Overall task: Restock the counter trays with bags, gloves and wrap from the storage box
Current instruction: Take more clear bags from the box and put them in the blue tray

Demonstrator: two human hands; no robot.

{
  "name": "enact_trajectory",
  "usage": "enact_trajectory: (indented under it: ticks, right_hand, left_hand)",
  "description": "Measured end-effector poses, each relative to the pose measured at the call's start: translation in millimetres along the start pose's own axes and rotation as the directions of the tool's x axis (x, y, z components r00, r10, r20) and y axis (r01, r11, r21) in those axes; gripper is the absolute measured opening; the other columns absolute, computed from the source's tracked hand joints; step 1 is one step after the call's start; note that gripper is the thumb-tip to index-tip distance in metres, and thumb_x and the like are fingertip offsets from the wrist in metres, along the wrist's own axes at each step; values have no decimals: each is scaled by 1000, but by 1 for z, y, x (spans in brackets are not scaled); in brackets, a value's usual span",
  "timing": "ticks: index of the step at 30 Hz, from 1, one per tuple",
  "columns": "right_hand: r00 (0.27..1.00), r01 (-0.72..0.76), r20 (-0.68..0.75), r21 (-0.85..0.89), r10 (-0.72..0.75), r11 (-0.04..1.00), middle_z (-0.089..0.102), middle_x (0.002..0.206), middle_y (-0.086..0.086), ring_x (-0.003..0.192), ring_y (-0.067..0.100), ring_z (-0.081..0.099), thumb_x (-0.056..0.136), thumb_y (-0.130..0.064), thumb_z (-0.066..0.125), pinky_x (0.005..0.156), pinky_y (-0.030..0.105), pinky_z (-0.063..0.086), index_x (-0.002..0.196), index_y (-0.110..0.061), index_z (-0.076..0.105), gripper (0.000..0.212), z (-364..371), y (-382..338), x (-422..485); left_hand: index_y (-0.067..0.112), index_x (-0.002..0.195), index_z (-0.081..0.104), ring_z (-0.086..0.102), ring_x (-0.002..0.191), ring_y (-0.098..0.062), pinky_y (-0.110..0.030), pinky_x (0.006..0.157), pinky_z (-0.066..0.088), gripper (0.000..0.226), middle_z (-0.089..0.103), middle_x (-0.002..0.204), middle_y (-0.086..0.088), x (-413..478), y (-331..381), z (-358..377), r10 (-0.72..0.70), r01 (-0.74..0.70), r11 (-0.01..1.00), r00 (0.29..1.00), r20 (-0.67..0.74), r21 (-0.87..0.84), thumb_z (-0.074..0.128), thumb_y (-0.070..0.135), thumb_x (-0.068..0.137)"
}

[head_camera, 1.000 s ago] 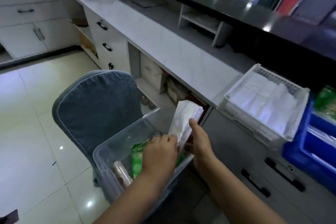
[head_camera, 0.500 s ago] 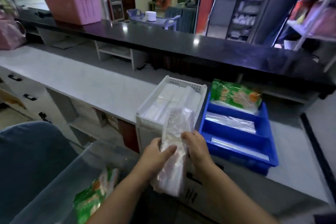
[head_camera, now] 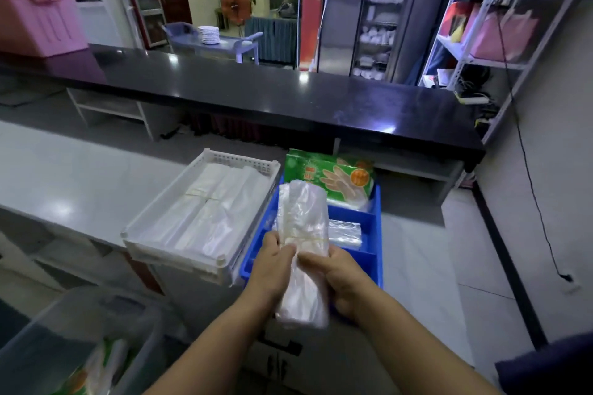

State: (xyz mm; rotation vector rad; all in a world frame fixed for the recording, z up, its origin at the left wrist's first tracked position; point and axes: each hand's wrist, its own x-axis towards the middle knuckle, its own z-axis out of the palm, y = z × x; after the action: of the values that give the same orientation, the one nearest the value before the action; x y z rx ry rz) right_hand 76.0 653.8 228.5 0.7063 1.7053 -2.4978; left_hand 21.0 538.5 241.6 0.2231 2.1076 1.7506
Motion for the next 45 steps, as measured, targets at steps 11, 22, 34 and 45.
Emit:
enact_trajectory:
  ticks: [11,22,34,45]
  right_hand:
    - [979,127,-114,-312,-169,942,74,96,3,86,19,71,57,-22,78,75,35,59,101,-25,64,47,-47,-41,30]
    - [920,-42,-369,-431,-134,901,73,82,-1,67,10,71,60,-13,79,54,21,54,89,-22,66,33,-68,-94,91]
    - [801,-226,-570,-570,-182,790,71,85,-1,65,8,71,62,-22,80,48,19,53,91,-27,61,34,-116,-112,79]
    - [904,-169,-355,-808,-238,565,68,86,-8,79,6,66,68,-27,77,64,22,53,91,-34,62,28,-114,-124,98]
  left_hand:
    - [15,103,55,69,84,-22,-30,57,57,26,68,100,-10,93,33,45,-12,44,969,992,128,-244,68,19,82]
    - [18,92,60,67,78,-21,-35,62,57,19,69,90,-8,202,48,40,50,-46,999,920,388,-20,46,30,95]
    - [13,115,48,47,110,-31,-42,84,43,40,51,119,-9,232,-34,50,-15,-717,72,695,719,694,60,21,78]
    - [13,109,54,53,101,-32,-38,84,47,32,50,116,-10,226,-30,44,-40,-601,343,758,651,722,56,27,81]
